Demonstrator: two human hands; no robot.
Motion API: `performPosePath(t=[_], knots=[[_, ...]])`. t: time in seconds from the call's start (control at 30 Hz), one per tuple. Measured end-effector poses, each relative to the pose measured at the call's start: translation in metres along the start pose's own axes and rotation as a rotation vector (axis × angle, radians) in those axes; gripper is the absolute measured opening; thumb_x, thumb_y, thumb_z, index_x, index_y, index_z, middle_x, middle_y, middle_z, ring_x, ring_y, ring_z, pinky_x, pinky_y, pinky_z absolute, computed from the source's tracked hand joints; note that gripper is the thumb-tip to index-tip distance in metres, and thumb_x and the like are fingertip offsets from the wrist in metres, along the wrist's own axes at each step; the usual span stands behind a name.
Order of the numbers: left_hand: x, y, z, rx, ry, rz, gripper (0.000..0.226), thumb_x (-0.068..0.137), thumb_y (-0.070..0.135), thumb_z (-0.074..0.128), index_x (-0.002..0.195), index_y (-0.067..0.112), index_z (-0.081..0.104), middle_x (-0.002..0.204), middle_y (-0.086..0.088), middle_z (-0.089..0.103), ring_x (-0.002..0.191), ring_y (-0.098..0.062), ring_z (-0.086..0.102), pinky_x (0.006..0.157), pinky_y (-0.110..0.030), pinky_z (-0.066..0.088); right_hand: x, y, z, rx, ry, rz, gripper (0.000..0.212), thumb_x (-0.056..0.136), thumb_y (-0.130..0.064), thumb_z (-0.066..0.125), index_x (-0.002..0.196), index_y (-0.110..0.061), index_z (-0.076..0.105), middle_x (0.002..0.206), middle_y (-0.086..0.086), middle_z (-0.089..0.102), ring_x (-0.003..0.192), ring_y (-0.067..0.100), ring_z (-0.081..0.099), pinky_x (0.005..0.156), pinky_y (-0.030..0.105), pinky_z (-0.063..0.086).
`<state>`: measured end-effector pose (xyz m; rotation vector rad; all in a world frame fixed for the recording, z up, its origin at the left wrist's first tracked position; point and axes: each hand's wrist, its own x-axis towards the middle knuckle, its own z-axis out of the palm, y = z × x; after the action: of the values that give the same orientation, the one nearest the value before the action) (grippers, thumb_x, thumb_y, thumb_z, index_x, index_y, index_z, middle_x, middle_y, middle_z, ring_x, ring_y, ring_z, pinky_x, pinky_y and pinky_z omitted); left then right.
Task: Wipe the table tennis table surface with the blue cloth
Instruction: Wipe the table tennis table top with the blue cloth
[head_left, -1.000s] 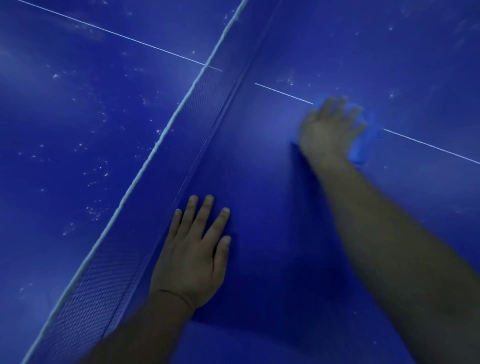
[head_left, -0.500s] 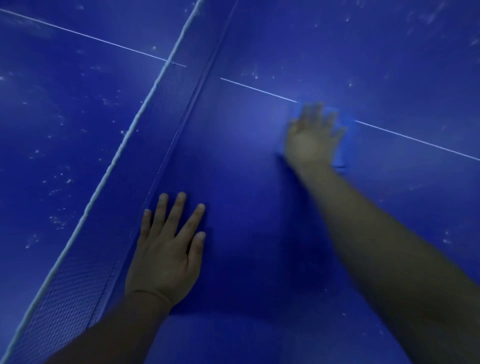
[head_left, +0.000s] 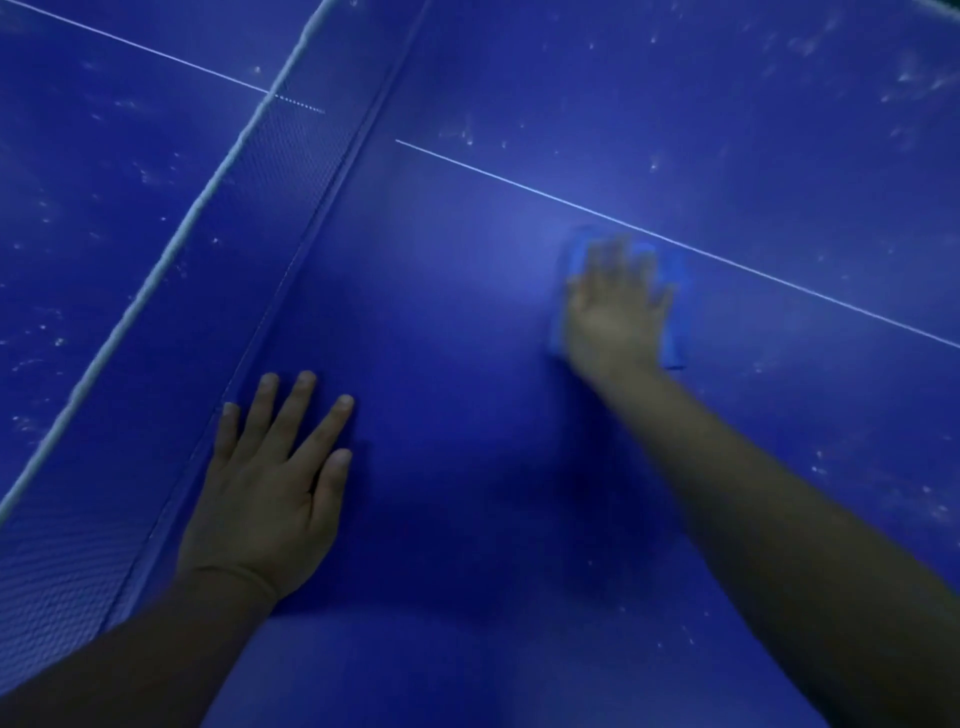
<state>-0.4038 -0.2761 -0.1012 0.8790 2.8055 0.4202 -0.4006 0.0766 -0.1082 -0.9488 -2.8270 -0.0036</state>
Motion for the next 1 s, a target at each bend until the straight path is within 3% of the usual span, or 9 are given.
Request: performPosePath(t=[0.07, 0.13, 0.2, 0.3, 0.4, 0.57, 0.63, 0.87, 1.0], knots=[[0.000, -0.001, 0.001, 0.001, 0.002, -0.006, 0.057, 0.105, 0.052, 0.014, 0.153, 0.026, 0.032, 0.163, -0.003, 0.022, 0.153, -0.023, 0.005, 0.123, -0.037, -0.008, -0.036, -0.029, 0.006, 0.000, -0.062, -0.449, 0.055, 0.102, -0.042, 0.027, 0.149, -0.018, 0.043, 0.156, 0.008, 0.040, 0.142, 0.039, 0.036, 0.111, 0.065, 0.024], [0.000, -0.001, 0.003, 0.000, -0.004, -0.004, 0.058, 0.104, 0.052, 0.014, 0.153, 0.026, 0.032, 0.163, -0.003, 0.021, 0.154, -0.024, 0.006, 0.124, -0.037, -0.007, -0.023, -0.007, 0.002, 0.004, -0.178, -0.556, 0.055, 0.104, -0.043, 0.024, 0.150, -0.019, 0.042, 0.155, 0.007, 0.041, 0.141, 0.039, 0.037, 0.110, 0.065, 0.027], [0.001, 0.000, 0.002, -0.006, -0.002, -0.008, 0.058, 0.104, 0.052, 0.015, 0.153, 0.025, 0.032, 0.163, -0.003, 0.021, 0.154, -0.025, 0.007, 0.124, -0.037, -0.007, 0.014, 0.049, 0.004, -0.078, -0.117, -0.412, 0.059, 0.107, -0.042, 0.015, 0.149, -0.011, 0.041, 0.154, 0.015, 0.040, 0.138, 0.047, 0.039, 0.104, 0.071, 0.033], [0.002, 0.001, 0.002, -0.003, -0.002, -0.007, 0.057, 0.104, 0.051, 0.017, 0.153, 0.026, 0.031, 0.163, -0.002, 0.021, 0.154, -0.024, 0.006, 0.124, -0.037, -0.006, 0.059, 0.135, -0.006, -0.043, -0.154, 0.110, 0.058, 0.105, -0.043, 0.019, 0.156, -0.015, 0.027, 0.163, 0.012, 0.022, 0.147, 0.043, 0.020, 0.112, 0.069, 0.017], [0.002, 0.000, 0.002, -0.005, -0.007, -0.007, 0.057, 0.104, 0.052, 0.016, 0.153, 0.027, 0.030, 0.164, -0.001, 0.019, 0.154, -0.023, 0.004, 0.124, -0.038, -0.006, 0.044, 0.122, -0.017, 0.001, -0.130, 0.311, 0.060, 0.102, -0.046, 0.021, 0.157, -0.022, 0.023, 0.165, 0.004, 0.016, 0.150, 0.035, 0.013, 0.117, 0.063, 0.011], [0.001, 0.000, 0.002, 0.004, -0.019, -0.013, 0.058, 0.104, 0.052, 0.015, 0.153, 0.025, 0.033, 0.163, -0.003, 0.020, 0.154, -0.025, 0.006, 0.123, -0.037, -0.008, -0.031, 0.044, -0.004, -0.037, -0.150, -0.413, 0.057, 0.101, -0.046, 0.025, 0.151, -0.021, 0.039, 0.160, 0.005, 0.033, 0.146, 0.036, 0.028, 0.114, 0.061, 0.020], [0.002, -0.001, 0.002, 0.018, -0.033, -0.012, 0.060, 0.104, 0.052, 0.015, 0.153, 0.025, 0.035, 0.163, -0.003, 0.020, 0.154, -0.025, 0.006, 0.123, -0.035, -0.009, -0.018, 0.061, -0.007, -0.049, -0.210, -0.519, 0.059, 0.101, -0.048, 0.023, 0.151, -0.021, 0.040, 0.159, 0.005, 0.034, 0.145, 0.036, 0.030, 0.113, 0.061, 0.020], [0.004, 0.001, 0.002, 0.032, -0.029, -0.018, 0.060, 0.103, 0.050, 0.018, 0.153, 0.023, 0.035, 0.164, -0.004, 0.020, 0.154, -0.025, 0.005, 0.123, -0.034, -0.012, 0.060, 0.198, -0.017, -0.057, -0.159, 0.262, 0.064, 0.097, -0.052, 0.018, 0.156, -0.027, 0.024, 0.164, 0.003, 0.017, 0.148, 0.033, 0.017, 0.114, 0.067, 0.011], [0.003, 0.001, 0.001, 0.028, -0.022, -0.022, 0.059, 0.103, 0.050, 0.019, 0.153, 0.023, 0.033, 0.164, -0.005, 0.020, 0.154, -0.026, 0.005, 0.122, -0.033, -0.012, 0.032, 0.147, -0.014, -0.023, -0.178, 0.142, 0.064, 0.097, -0.051, 0.019, 0.156, -0.027, 0.024, 0.165, 0.002, 0.015, 0.150, 0.032, 0.013, 0.115, 0.065, 0.012]])
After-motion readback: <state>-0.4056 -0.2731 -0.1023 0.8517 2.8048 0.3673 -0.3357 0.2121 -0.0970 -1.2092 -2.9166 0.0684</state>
